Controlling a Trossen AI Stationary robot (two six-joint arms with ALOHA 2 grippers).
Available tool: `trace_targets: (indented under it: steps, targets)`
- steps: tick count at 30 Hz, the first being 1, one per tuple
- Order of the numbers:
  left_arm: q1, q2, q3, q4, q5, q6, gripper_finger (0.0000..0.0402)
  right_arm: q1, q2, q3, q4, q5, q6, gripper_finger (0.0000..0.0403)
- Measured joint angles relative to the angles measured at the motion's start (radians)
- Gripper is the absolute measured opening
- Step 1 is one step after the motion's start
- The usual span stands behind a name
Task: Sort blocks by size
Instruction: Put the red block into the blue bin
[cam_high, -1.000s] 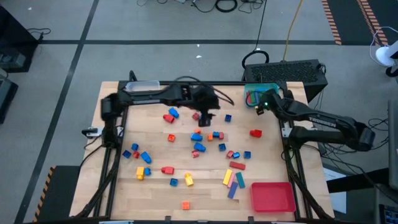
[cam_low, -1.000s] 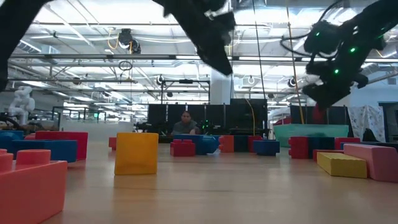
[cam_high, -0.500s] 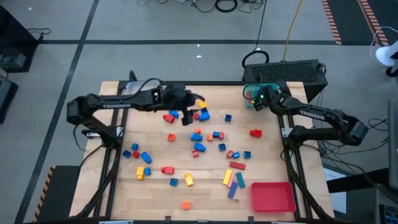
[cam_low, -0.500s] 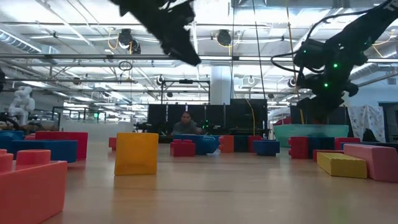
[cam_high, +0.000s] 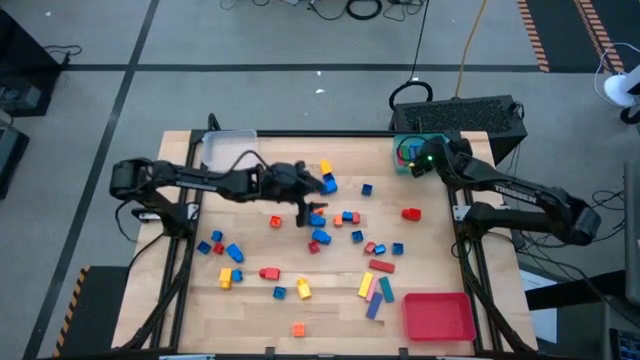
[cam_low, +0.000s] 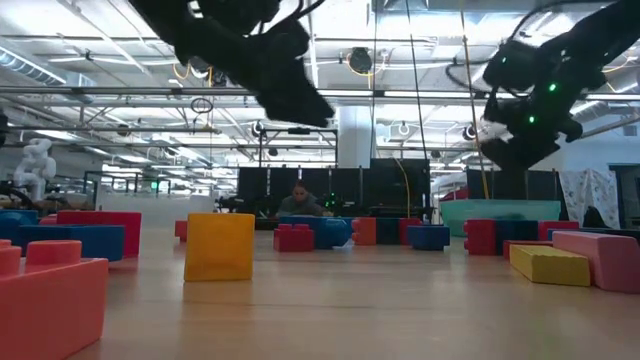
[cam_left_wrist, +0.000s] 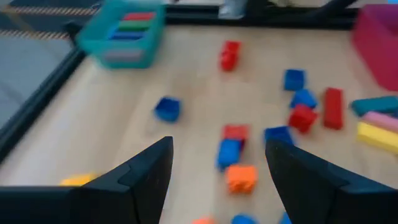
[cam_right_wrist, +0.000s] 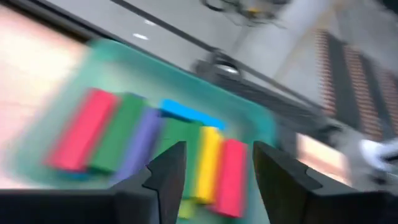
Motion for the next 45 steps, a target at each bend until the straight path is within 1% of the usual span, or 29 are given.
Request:
trace_targets:
  steps: [4,6,7,9,12,15,17,23,26,28,31,37,42,45]
  targets:
    - [-0.059,0.097,0.000,0.141,0.051,0.036,0.0255,0.051,-0.077,0.000,-0.014,-0.184,0.019,0.0157]
    - [-0.083,0.155,0.000,0.221,0.059,0.049,0.0255,0.080,-0.108,0.000,-0.027,-0.283,0.026,0.0154]
    - [-0.093,0.184,0.000,0.271,0.063,0.045,0.0255,0.094,-0.121,0.000,-0.042,-0.321,0.039,0.0153]
    - [-0.108,0.239,0.008,0.347,0.068,0.045,0.0255,0.130,-0.141,0.000,-0.066,-0.358,0.070,0.0150]
    - [-0.132,0.315,0.039,0.420,0.069,0.045,0.0255,0.189,-0.165,0.000,-0.094,-0.357,0.114,0.0145]
    - [-0.155,0.386,0.086,0.457,0.090,0.048,0.0255,0.249,-0.178,0.000,-0.092,-0.356,0.144,0.0140]
    - [-0.168,0.435,0.129,0.464,0.105,0.051,0.0255,0.284,-0.182,0.000,-0.086,-0.356,0.158,0.0138]
    - [-0.204,0.557,0.244,0.462,0.105,0.048,0.0255,0.381,-0.182,0.000,-0.073,-0.350,0.207,0.0131]
    - [-0.225,0.604,0.287,0.460,0.105,0.046,0.0255,0.422,-0.182,0.000,-0.077,-0.318,0.211,0.0130]
    - [-0.238,0.640,0.315,0.459,0.105,0.047,0.0255,0.445,-0.180,0.000,-0.090,-0.266,0.212,0.0129]
    - [-0.253,0.684,0.358,0.443,0.105,0.047,0.0255,0.471,-0.170,0.000,-0.095,-0.198,0.242,0.0129]
    - [-0.266,0.744,0.418,0.443,0.096,0.043,0.0255,0.522,-0.154,0.000,-0.082,-0.186,0.299,0.0129]
    - [-0.267,0.779,0.445,0.444,0.069,0.019,0.0255,0.580,-0.131,0.000,-0.081,-0.116,0.339,0.0129]
    - [-0.268,0.802,0.465,0.452,0.054,-0.004,0.0255,0.609,-0.118,0.000,-0.072,-0.113,0.350,0.0129]
